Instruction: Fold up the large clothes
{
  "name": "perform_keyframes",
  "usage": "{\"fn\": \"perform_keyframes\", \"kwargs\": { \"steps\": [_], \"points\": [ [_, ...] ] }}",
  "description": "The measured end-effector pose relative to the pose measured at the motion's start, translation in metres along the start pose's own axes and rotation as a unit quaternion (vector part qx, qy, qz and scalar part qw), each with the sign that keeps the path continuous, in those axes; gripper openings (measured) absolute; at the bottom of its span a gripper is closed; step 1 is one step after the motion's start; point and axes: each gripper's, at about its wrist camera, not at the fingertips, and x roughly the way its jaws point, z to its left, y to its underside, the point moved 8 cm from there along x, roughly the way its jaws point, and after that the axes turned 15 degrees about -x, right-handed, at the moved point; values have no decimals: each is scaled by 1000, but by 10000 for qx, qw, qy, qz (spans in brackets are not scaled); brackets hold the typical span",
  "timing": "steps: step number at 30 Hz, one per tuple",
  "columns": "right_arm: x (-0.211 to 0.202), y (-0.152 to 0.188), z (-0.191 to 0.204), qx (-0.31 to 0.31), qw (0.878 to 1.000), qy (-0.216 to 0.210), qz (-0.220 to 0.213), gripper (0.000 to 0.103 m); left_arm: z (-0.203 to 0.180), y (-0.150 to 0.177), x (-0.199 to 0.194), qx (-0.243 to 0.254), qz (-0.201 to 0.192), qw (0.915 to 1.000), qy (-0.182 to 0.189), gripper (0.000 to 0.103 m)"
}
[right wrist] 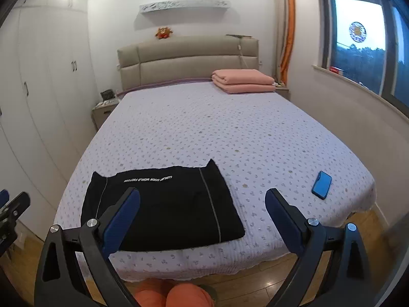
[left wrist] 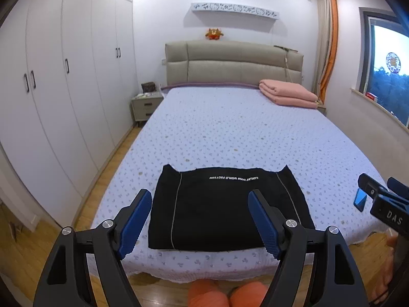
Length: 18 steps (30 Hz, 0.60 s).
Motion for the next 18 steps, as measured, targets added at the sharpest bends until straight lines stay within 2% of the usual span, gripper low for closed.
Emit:
{"fn": "perform_keyframes", "kwargs": {
  "steps": [6,10,18],
  "points": [
    [30,4,27,-292,9992,-112,240,99,8,10,38,-87,273,9995,-123,79],
    [51,11,39,-374,9981,-160,459,99,7,20,61,21,507,9986,-169,79],
    [60,12,43,-394,9975,-168,564,99,6,25,70,102,556,9982,-185,79]
  ]
}}
